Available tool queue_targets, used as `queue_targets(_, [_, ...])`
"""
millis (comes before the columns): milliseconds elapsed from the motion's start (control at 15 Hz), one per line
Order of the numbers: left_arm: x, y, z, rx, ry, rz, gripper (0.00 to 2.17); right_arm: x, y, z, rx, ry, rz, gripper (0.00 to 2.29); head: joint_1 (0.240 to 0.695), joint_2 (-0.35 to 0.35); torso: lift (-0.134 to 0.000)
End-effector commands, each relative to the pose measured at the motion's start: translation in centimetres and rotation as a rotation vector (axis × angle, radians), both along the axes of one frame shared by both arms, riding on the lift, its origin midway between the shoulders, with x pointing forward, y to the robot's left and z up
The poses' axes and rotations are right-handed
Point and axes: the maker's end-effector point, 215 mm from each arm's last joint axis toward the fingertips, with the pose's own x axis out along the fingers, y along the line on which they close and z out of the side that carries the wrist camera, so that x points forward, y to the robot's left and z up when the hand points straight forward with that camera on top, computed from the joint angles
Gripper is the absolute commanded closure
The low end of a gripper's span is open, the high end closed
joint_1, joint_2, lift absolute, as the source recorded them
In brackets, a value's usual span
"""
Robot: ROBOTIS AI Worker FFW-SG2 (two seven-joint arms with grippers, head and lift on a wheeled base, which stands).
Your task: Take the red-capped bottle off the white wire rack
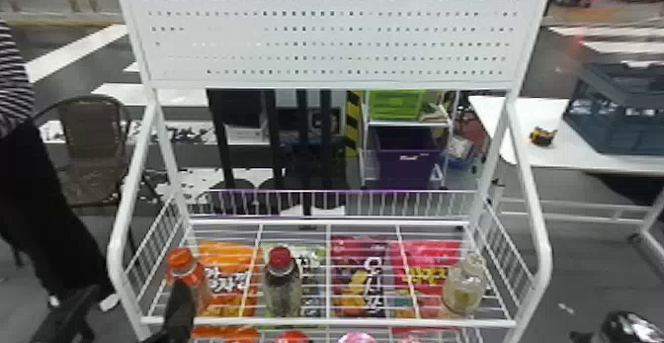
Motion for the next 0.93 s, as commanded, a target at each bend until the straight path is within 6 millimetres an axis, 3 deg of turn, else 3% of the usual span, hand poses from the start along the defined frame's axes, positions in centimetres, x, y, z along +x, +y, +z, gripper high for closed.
queue_targets(0, [-0.1,0.1,-0.1,0.001,0.002,0.001,0.05,0.0,0.0,0.2,0.0,-0.005,0.0,1.19,0.499,0.0,0.0])
queue_targets(600, [-0.1,0.2,-0.8,0.007,0.014,0.008,0.05,-0.4,-0.2,0.2,0.004,-0.002,-0.004,1.19,0.499,0.0,0.0])
queue_targets(867, [-1.2,-4.3,-3.8,-0.03,-0.043,-0.012,0.08,-0.2,0.0,0.3,0.006,-0.003,0.0,1.19,0.499,0.0,0.0])
